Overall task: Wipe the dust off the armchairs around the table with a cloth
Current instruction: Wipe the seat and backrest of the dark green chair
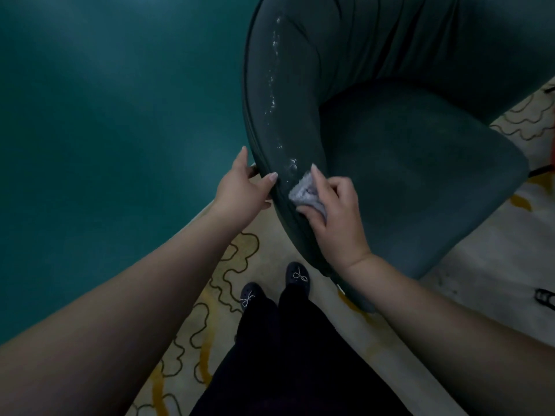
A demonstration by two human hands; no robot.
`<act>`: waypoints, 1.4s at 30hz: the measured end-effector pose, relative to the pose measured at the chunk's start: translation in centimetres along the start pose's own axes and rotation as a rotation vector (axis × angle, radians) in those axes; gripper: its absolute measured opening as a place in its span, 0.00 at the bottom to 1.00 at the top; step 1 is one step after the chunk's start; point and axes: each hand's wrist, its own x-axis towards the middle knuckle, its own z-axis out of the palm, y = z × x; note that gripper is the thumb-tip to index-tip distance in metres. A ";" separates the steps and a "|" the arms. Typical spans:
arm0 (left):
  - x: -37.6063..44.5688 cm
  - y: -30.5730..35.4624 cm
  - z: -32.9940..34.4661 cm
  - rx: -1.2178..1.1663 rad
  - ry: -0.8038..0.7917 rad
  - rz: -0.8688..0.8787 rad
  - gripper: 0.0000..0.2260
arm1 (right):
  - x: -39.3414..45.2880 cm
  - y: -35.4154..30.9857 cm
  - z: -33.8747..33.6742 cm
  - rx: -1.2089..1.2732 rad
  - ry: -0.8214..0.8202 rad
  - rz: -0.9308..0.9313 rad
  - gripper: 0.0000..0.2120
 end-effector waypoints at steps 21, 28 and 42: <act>1.9 0.5 -0.1 -0.117 0.038 -0.071 0.13 | -2.0 -0.1 0.0 -0.038 0.014 -0.075 0.27; 1.9 0.7 -0.1 -0.099 0.072 -0.078 0.28 | 3.5 -0.9 0.9 -0.004 0.006 -0.136 0.23; 3.1 0.7 -0.6 -0.199 0.040 -0.097 0.25 | 3.8 -0.3 0.9 0.038 -0.012 -0.187 0.22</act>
